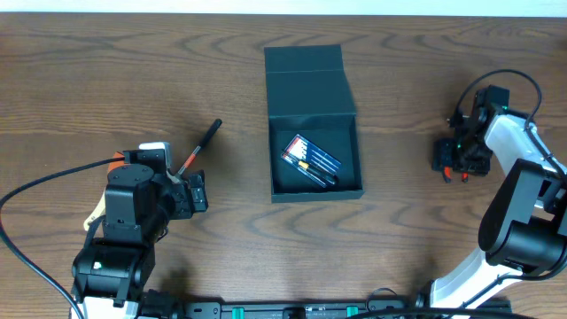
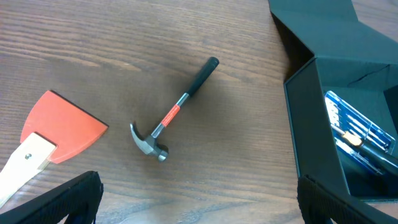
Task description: Pack container
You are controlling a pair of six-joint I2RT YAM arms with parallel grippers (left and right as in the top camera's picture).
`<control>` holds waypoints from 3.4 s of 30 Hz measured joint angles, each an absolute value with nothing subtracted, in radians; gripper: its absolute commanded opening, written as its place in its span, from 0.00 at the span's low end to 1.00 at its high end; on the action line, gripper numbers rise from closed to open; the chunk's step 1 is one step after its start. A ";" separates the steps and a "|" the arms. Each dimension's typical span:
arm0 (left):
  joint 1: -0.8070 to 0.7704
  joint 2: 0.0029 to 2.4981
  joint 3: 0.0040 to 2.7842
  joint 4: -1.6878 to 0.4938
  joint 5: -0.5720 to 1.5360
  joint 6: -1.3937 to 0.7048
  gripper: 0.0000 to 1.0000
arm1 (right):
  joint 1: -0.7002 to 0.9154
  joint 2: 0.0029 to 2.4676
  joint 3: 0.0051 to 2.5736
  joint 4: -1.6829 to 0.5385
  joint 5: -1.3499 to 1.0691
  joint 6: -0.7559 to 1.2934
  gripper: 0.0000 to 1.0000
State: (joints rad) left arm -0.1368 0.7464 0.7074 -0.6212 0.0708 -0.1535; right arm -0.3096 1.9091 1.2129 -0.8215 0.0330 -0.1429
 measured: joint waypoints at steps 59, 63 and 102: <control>-0.137 0.746 0.707 -0.621 0.071 -0.154 0.99 | -0.312 1.910 1.176 -0.790 0.027 -0.134 0.35; -0.137 0.746 0.707 -0.622 0.071 -0.154 0.98 | -0.312 1.910 1.176 -0.795 0.027 -0.134 0.35; -0.137 0.746 0.707 -0.622 0.071 -0.154 0.98 | -0.033 1.471 1.177 -0.851 -0.012 -0.199 0.33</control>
